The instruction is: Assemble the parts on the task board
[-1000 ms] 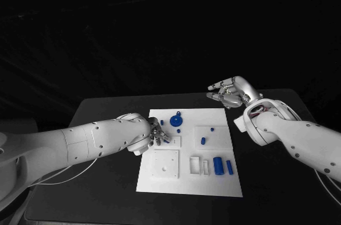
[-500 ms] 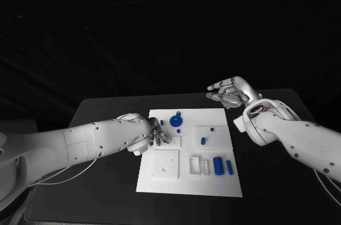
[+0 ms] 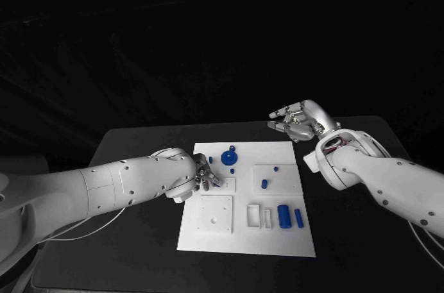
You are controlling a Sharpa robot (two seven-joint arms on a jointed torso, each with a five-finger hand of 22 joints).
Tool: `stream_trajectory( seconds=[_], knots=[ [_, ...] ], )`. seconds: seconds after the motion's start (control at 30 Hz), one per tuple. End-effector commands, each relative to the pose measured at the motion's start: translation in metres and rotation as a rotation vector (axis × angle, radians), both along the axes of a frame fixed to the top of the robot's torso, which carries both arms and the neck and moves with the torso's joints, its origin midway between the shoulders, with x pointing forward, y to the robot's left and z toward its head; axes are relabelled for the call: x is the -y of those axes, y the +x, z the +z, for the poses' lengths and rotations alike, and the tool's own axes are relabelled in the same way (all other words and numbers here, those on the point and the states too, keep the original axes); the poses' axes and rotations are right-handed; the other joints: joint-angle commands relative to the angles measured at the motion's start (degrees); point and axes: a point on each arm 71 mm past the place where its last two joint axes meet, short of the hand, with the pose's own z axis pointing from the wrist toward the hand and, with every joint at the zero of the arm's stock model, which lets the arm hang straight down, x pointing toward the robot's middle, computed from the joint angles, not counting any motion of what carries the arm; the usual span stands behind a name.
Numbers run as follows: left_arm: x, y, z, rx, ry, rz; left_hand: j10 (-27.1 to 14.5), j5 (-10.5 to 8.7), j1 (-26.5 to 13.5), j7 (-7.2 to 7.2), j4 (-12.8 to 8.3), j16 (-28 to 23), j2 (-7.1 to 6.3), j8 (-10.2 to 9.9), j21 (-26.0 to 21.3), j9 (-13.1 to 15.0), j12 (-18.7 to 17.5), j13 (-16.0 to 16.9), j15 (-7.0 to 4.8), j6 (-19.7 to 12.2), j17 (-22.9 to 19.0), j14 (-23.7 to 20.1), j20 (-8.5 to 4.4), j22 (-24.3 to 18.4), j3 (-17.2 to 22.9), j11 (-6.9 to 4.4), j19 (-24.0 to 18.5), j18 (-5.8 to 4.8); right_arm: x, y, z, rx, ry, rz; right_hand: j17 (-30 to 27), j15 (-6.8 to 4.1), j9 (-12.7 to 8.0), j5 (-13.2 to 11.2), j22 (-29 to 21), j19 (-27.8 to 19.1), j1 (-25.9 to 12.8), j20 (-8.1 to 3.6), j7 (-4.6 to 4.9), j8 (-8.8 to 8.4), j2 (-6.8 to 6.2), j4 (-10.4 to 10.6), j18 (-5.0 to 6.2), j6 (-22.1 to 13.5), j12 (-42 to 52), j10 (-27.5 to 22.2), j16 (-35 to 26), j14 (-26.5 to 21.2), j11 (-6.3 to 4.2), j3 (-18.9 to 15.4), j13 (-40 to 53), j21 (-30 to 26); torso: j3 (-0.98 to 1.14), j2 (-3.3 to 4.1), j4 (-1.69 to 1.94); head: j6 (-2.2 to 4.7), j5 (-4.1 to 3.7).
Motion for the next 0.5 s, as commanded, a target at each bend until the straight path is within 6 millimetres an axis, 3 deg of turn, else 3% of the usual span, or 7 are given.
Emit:
stream_trajectory(
  seconds=[0.03,0.5],
  knots=[
    [0.0031,-0.0046,-0.0059,-0.036,0.012,-0.033,2.86,1.28,-1.48,-5.16,0.72,0.25,-0.16,0.16,-0.39,30.53,0.35,-0.01,0.03,11.29,-0.03,0.15,0.00,0.33,-0.04,-0.13,0.32,-0.14,-0.0016,-0.0002,-0.0008,-0.005,-0.003,0.014,-0.09,-0.05,-0.07,0.33,4.51,0.22,-0.57,-0.01,-0.01,0.20,0.09,-0.09,1.01,-0.07,0.23,-0.55,0.25,-0.48,-0.01,-0.36,-0.05,-0.13,0.02,0.01,-0.03,0.00,0.00],
    [0.0030,-0.0038,-0.0061,-0.037,0.012,-0.037,2.91,3.52,-4.62,-5.10,-0.79,0.64,0.74,0.29,-2.30,31.76,1.61,-1.49,0.28,12.15,-0.49,0.16,0.30,1.80,2.12,0.31,1.15,-0.01,-0.0014,0.0002,-0.0015,-0.008,-0.004,0.012,-0.10,-0.05,-0.07,0.38,4.51,0.23,-0.58,-0.01,-0.02,0.20,0.09,-0.06,1.01,-0.07,0.23,-0.56,0.25,-0.48,-0.01,-0.39,-0.06,-0.18,0.01,-0.01,-0.02,-0.02,-0.05]
  ],
)
